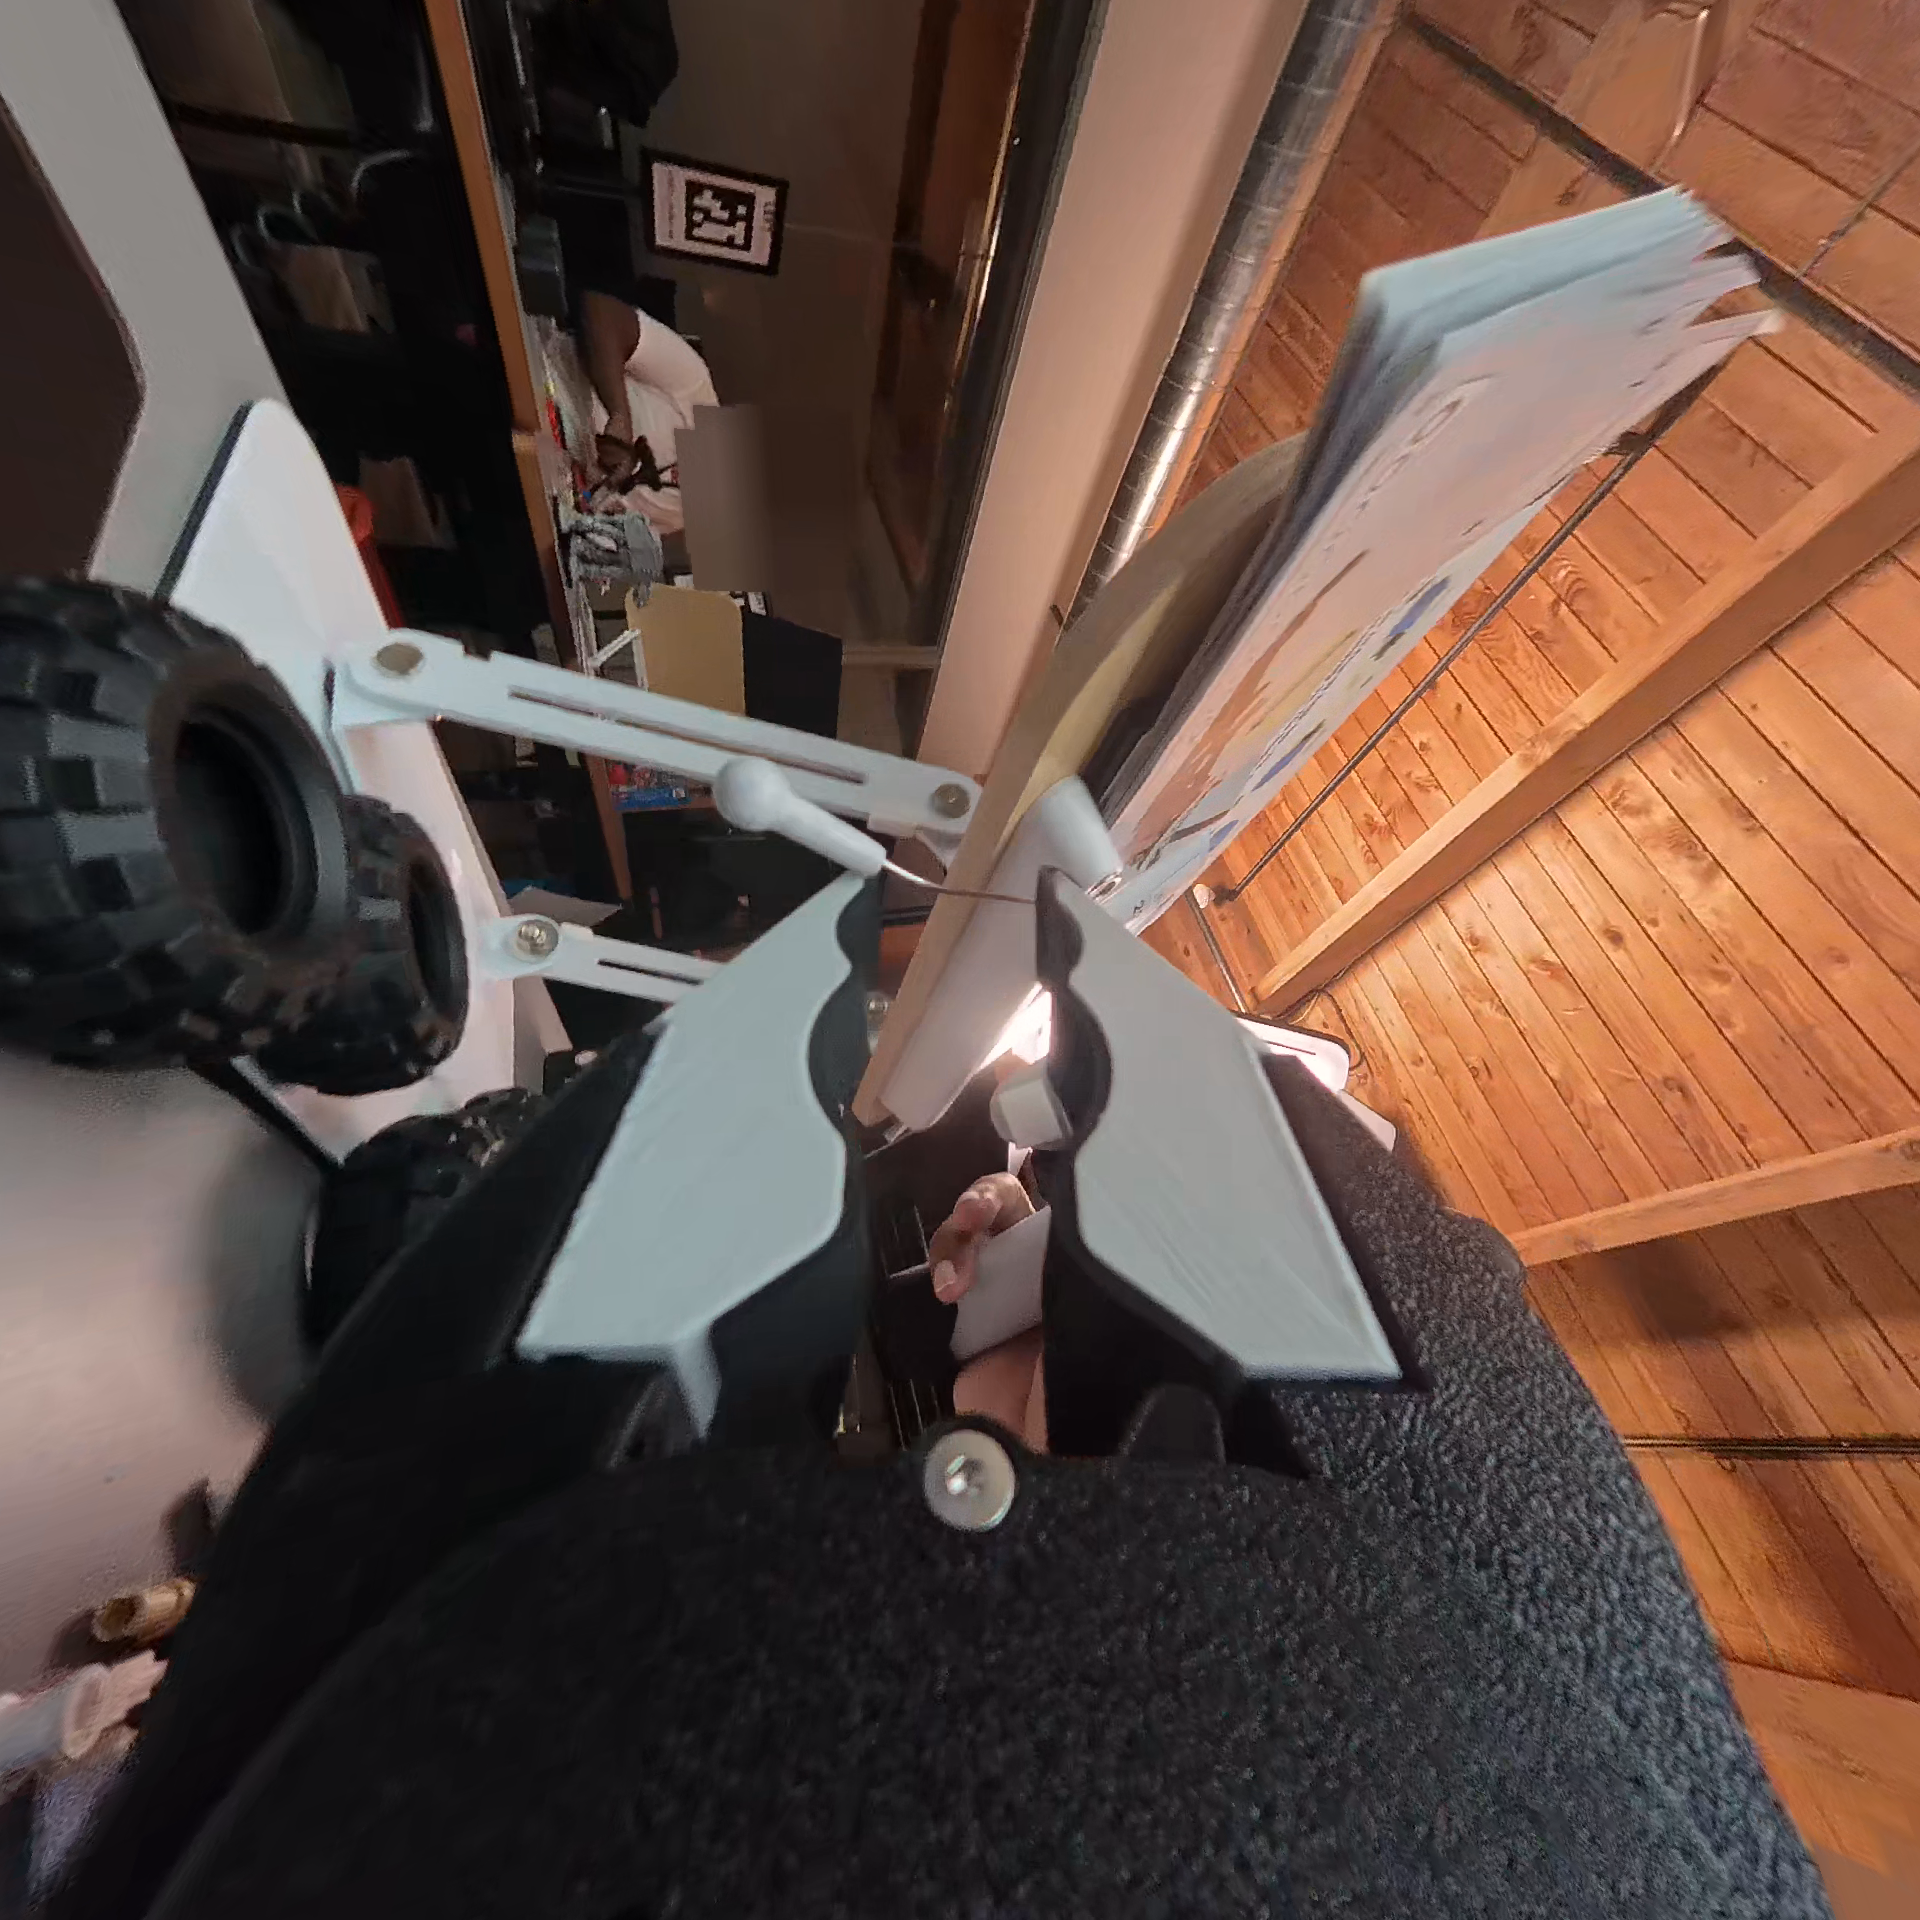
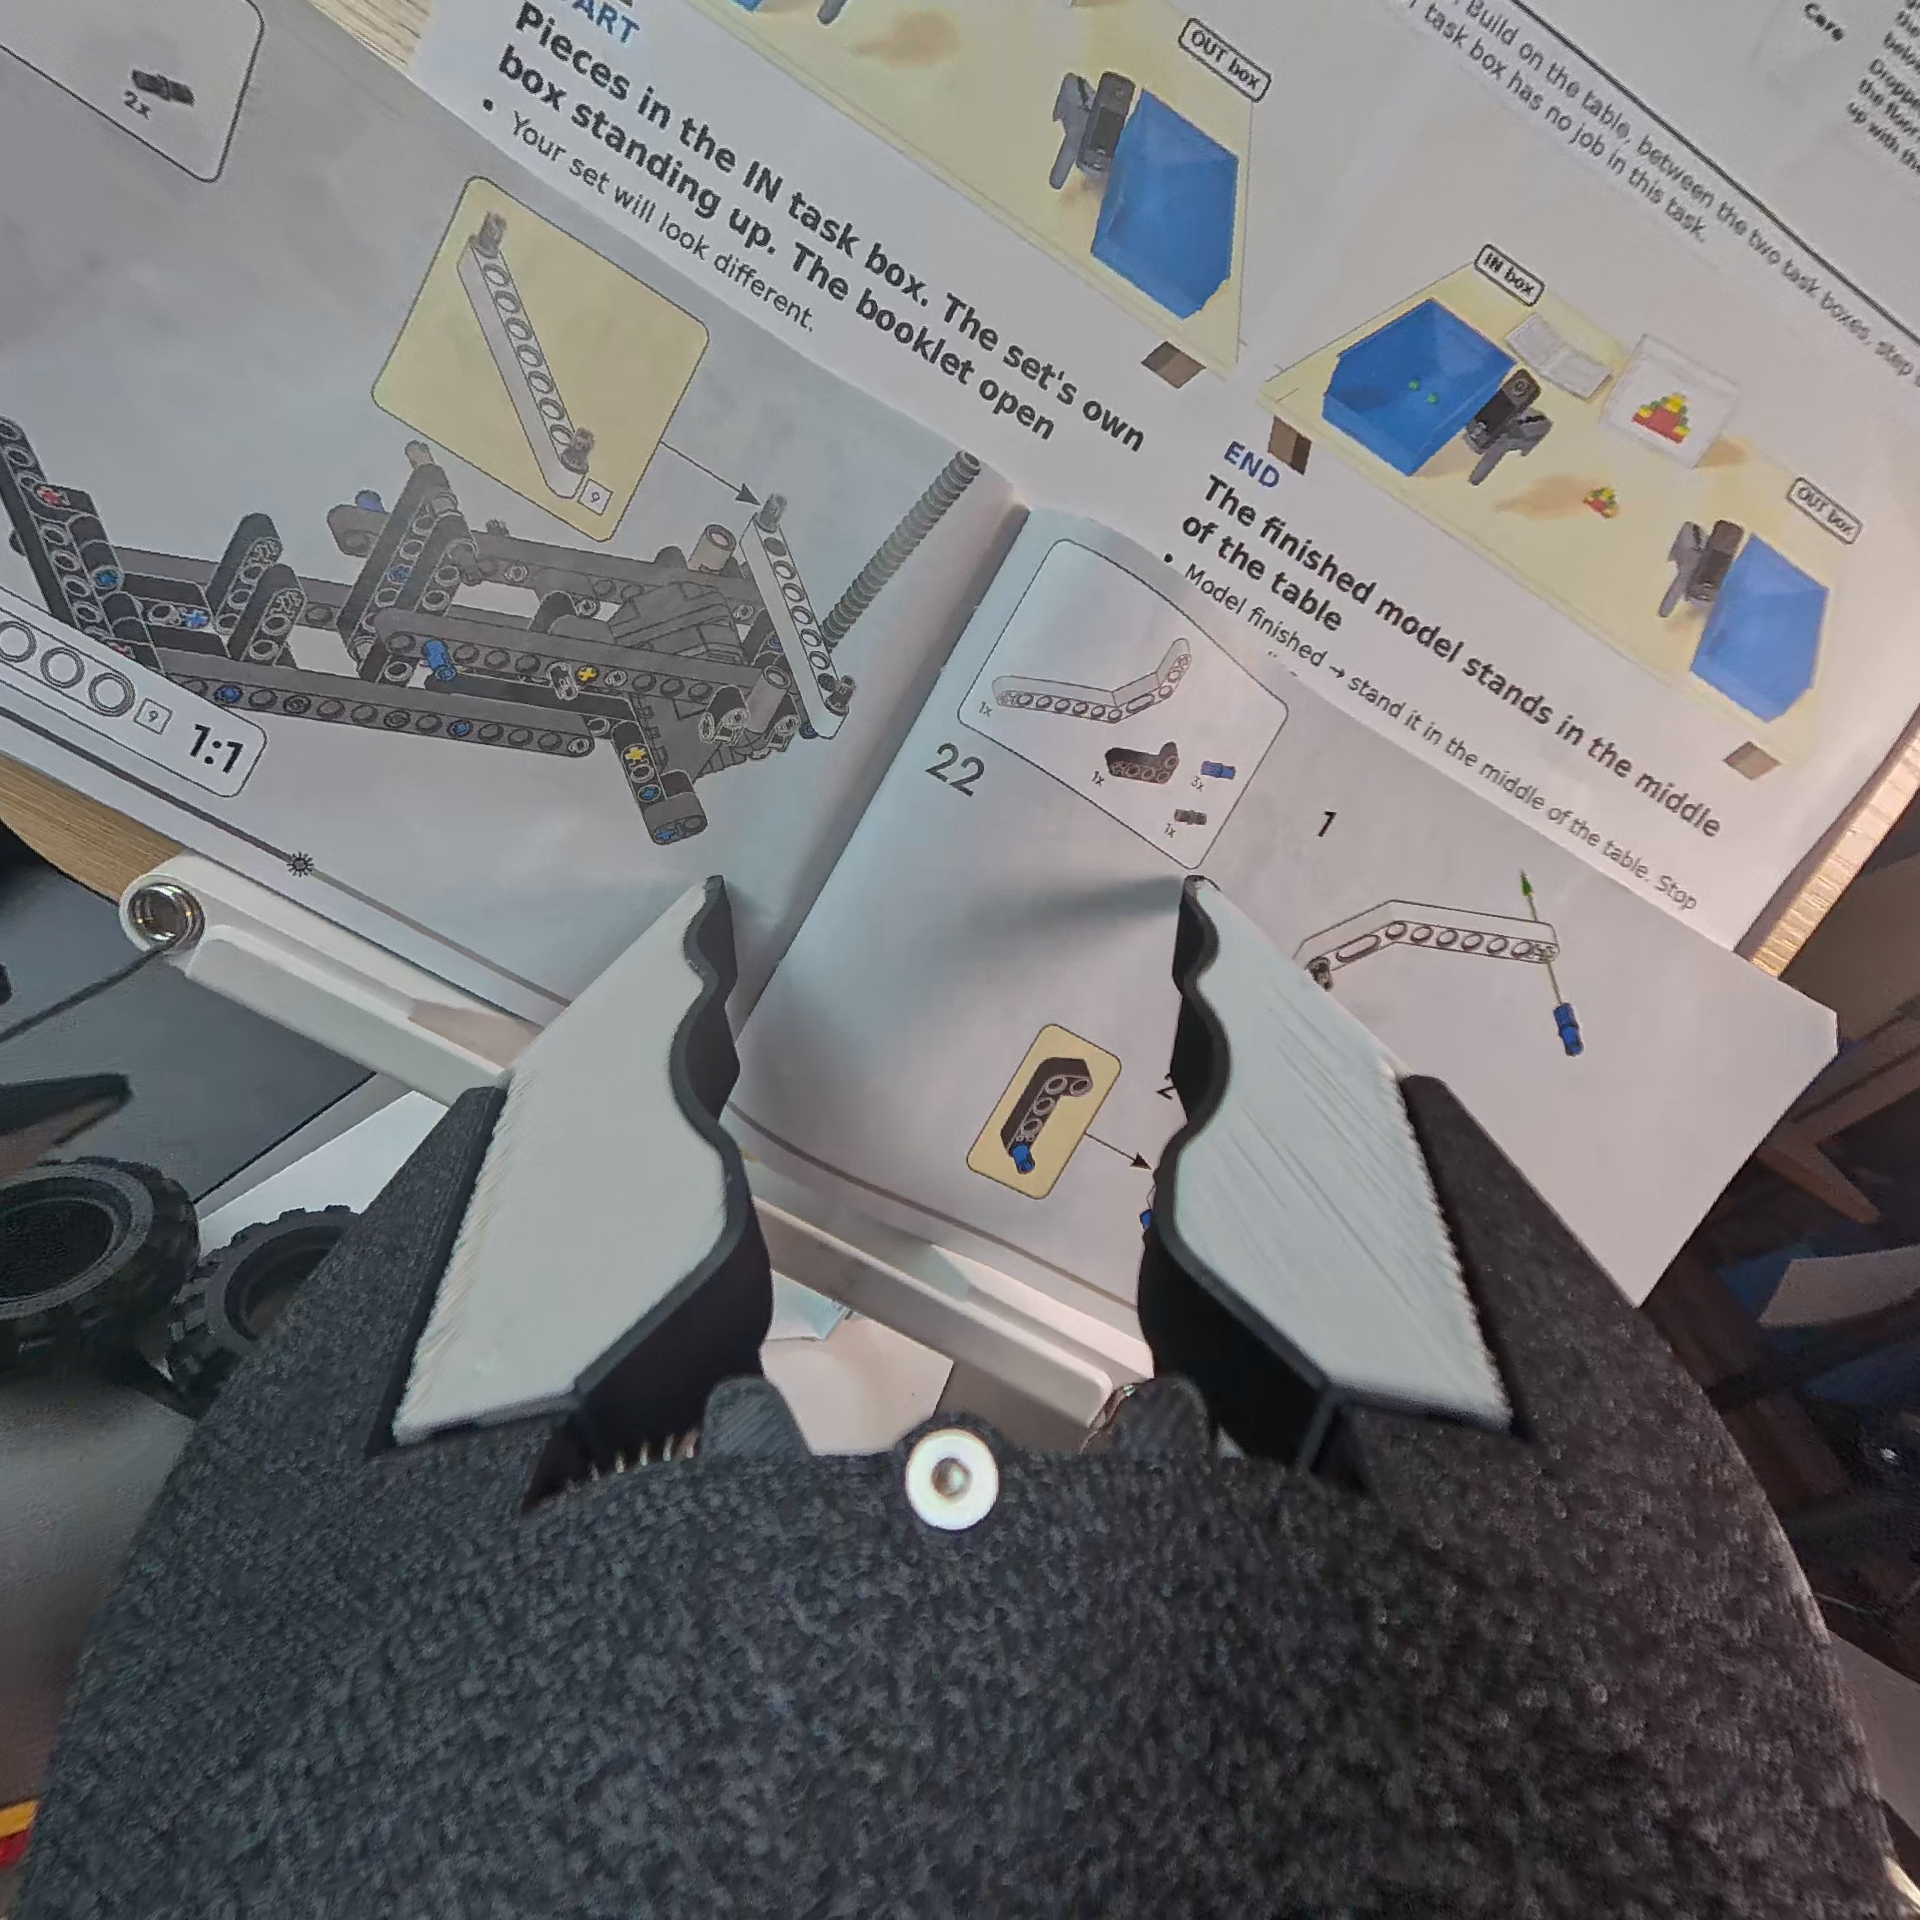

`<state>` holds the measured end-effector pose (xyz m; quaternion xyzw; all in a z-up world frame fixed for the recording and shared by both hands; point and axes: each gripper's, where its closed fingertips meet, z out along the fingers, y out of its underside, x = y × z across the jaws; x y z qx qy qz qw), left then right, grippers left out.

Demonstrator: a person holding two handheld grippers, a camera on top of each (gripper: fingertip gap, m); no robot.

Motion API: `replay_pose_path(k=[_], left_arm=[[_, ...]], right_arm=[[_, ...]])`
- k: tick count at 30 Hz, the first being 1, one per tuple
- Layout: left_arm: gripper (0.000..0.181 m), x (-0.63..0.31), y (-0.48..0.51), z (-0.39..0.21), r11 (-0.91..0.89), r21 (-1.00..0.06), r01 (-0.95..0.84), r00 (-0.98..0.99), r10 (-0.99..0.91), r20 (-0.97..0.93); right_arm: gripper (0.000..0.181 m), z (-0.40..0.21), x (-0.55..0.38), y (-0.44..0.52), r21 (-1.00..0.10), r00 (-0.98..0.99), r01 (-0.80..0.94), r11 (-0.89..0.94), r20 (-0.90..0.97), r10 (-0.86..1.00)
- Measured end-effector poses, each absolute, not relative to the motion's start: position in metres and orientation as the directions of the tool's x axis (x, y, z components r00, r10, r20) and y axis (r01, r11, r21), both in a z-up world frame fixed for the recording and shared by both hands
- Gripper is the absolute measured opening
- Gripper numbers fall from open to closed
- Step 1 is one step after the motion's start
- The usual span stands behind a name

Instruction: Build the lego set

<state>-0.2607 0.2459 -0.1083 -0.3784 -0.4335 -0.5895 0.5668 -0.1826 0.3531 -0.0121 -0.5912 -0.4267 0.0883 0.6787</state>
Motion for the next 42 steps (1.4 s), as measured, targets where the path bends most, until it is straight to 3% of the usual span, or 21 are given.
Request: replay_pose_path(k=[2,4,8,12,15,17,22,24,26,30,33,35,38,42], left_arm=[[0.008,-0.274,0.239,-0.101,0.079,0.036,0.996,-0.006,-0.357,0.934],[0.002,-0.283,0.233,-0.086,0.130,-0.065,0.989,0.108,-0.359,0.927],[0.000,-0.288,0.234,-0.058,0.182,-0.345,0.921,0.380,-0.220,0.898],[0.001,-0.280,0.240,-0.038,0.161,-0.708,0.688,0.719,-0.016,0.695],[0.001,-0.275,0.242,-0.033,0.113,-0.838,0.534,0.837,0.074,0.543],[0.002,-0.271,0.240,-0.034,0.113,-0.817,0.565,0.818,0.056,0.573],[0.002,-0.278,0.227,-0.062,0.196,-0.467,0.862,0.494,-0.126,0.860],[0.002,-0.273,0.222,-0.069,0.226,-0.414,0.882,0.453,-0.166,0.876],[0.001,-0.271,0.221,-0.065,0.265,-0.480,0.836,0.525,-0.139,0.839],[0.001,-0.263,0.238,-0.033,0.161,-0.835,0.527,0.848,-0.033,0.529],[0.000,-0.238,0.264,-0.022,-0.064,-0.991,0.120,0.991,-0.058,0.124],[0.002,-0.221,0.279,-0.030,-0.209,-0.961,-0.183,0.980,-0.122,-0.160],[0.003,-0.207,0.288,-0.045,-0.308,-0.813,-0.494,0.866,-0.253,-0.431],[0.004,-0.208,0.286,-0.047,-0.336,-0.747,-0.574,0.815,-0.323,-0.481]], right_arm=[[0.084,-0.012,-0.183,0.353,-0.877,0.620,0.384,0.288,0.476,0.624],[0.083,-0.012,-0.183,0.353,-0.876,0.619,0.386,0.289,0.479,0.623],[0.082,-0.013,-0.184,0.353,-0.874,0.626,0.388,0.293,0.483,0.612],[0.081,-0.012,-0.186,0.352,-0.879,0.640,0.371,0.299,0.475,0.605],[0.079,-0.013,-0.187,0.351,-0.888,0.650,0.349,0.299,0.459,0.605],[0.077,-0.014,-0.187,0.351,-0.895,0.657,0.334,0.295,0.446,0.608],[0.077,-0.015,-0.186,0.353,-0.916,0.671,0.296,0.272,0.402,0.622],[0.076,-0.016,-0.187,0.353,-0.917,0.673,0.293,0.269,0.398,0.624],[0.076,-0.016,-0.186,0.353,-0.919,0.673,0.288,0.271,0.395,0.625],[0.074,-0.017,-0.185,0.353,-0.924,0.670,0.277,0.264,0.382,0.636],[0.070,-0.018,-0.185,0.351,-0.927,0.667,0.262,0.268,0.374,0.645],[0.070,-0.019,-0.185,0.350,-0.924,0.667,0.258,0.282,0.381,0.640],[0.070,-0.020,-0.185,0.349,-0.919,0.655,0.269,0.287,0.393,0.645],[0.077,-0.020,-0.184,0.349,-0.912,0.621,0.285,0.296,0.411,0.668]])
